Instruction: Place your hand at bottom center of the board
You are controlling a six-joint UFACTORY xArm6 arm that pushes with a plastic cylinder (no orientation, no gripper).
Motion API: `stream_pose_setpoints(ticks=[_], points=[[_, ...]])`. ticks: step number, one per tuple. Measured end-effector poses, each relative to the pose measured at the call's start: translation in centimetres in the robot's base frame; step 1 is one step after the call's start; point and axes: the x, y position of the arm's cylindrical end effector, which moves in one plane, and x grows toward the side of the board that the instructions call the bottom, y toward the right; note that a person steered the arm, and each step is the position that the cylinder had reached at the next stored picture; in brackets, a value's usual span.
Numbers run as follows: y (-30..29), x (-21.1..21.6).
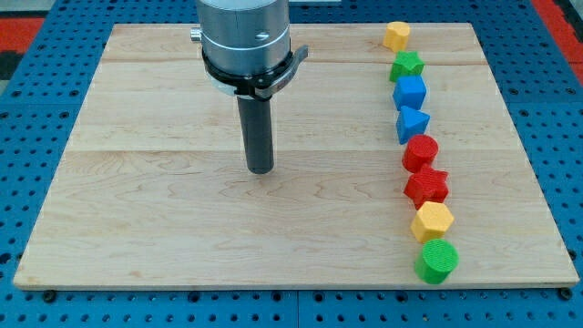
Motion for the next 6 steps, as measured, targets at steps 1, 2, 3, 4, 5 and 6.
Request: stream_pose_setpoints(ticks=[1, 2, 3, 4, 5, 6], points=[[-0.5, 1.5], [-0.5, 6.2], [0.1, 11.2], [2.4, 14.7], [1.9, 9.1], [-0.6, 1.2]])
